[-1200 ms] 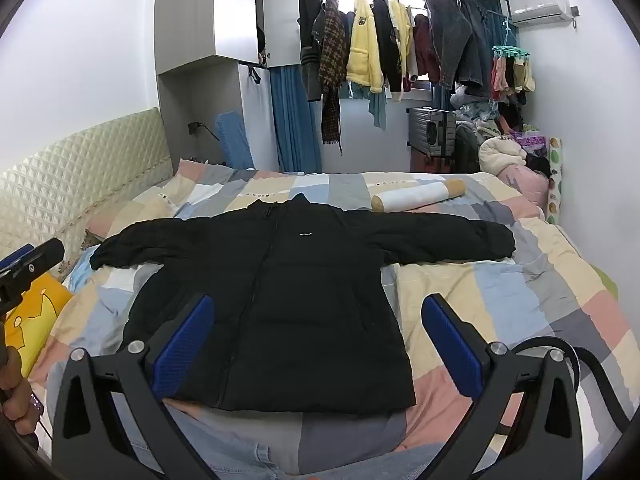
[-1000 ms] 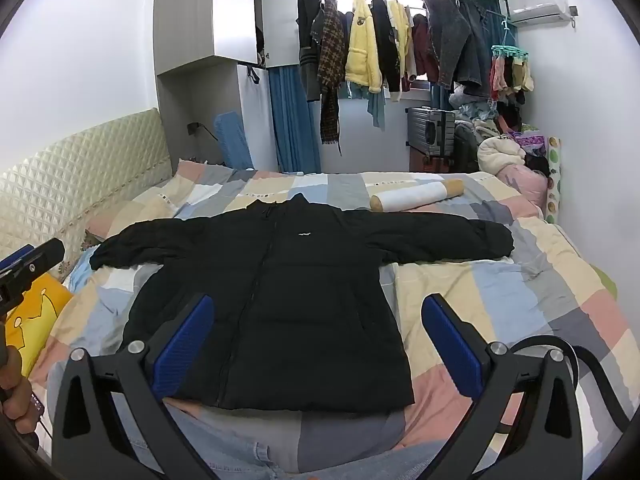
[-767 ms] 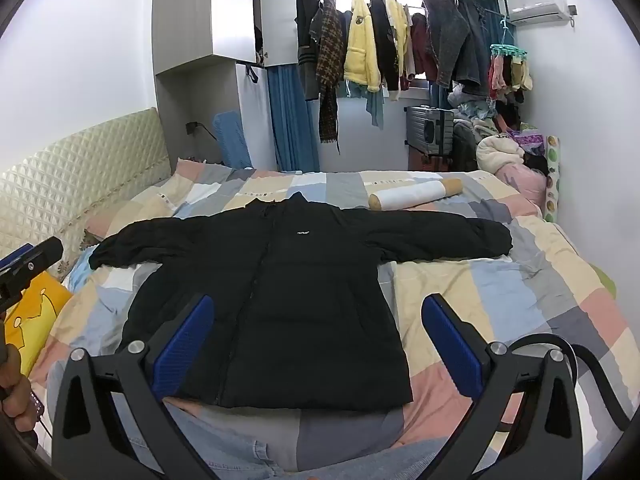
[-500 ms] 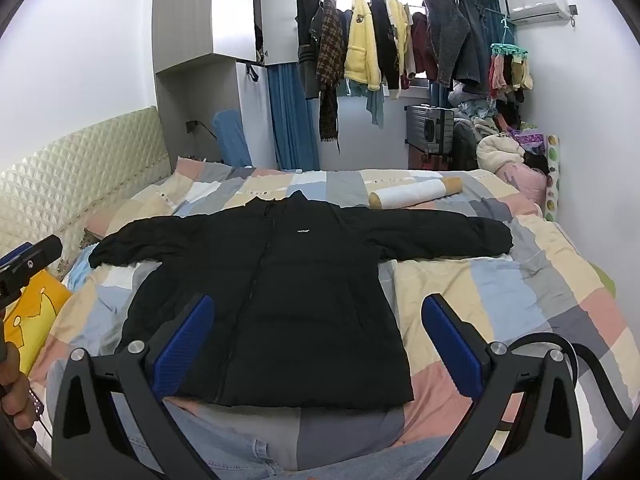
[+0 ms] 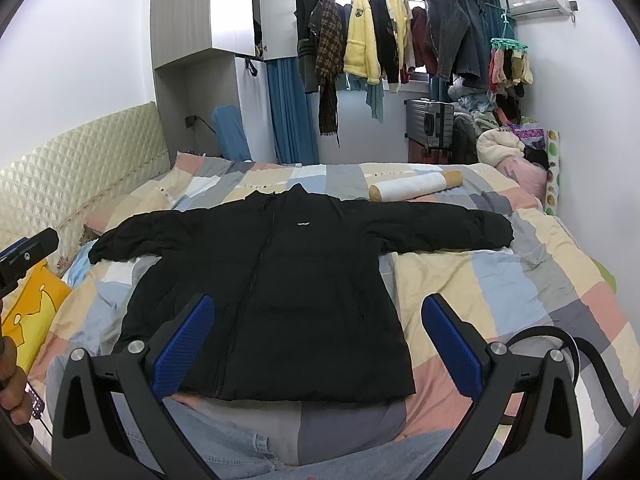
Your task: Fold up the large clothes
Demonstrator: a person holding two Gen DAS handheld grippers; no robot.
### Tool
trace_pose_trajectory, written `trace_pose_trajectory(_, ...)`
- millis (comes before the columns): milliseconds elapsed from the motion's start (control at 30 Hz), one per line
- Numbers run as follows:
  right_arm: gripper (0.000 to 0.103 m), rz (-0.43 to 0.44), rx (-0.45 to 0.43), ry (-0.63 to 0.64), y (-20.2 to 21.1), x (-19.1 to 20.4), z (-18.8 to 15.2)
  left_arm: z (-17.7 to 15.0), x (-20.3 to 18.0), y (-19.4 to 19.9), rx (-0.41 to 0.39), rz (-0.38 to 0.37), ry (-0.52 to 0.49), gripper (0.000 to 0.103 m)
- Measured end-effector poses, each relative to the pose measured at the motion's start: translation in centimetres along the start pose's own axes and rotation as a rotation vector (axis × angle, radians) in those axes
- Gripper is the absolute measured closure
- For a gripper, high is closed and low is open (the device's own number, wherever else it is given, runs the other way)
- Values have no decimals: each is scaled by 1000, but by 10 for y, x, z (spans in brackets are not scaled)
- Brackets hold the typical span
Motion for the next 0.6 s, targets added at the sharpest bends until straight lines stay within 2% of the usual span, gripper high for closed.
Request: trace_pose_trajectory(600,0,4,0,-23,5,-4,-4,3,4,5,-6,-13,7,1)
Point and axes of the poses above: each gripper's, at about its wrist camera, not at the fingertips, and y roughly against the way its jaws point, x to its left, z to its top, the point moved 9 cm from there along -y, roughly the way its jaws point, and after that the axes turned 9 degrees about z, right-handed, at the moved point
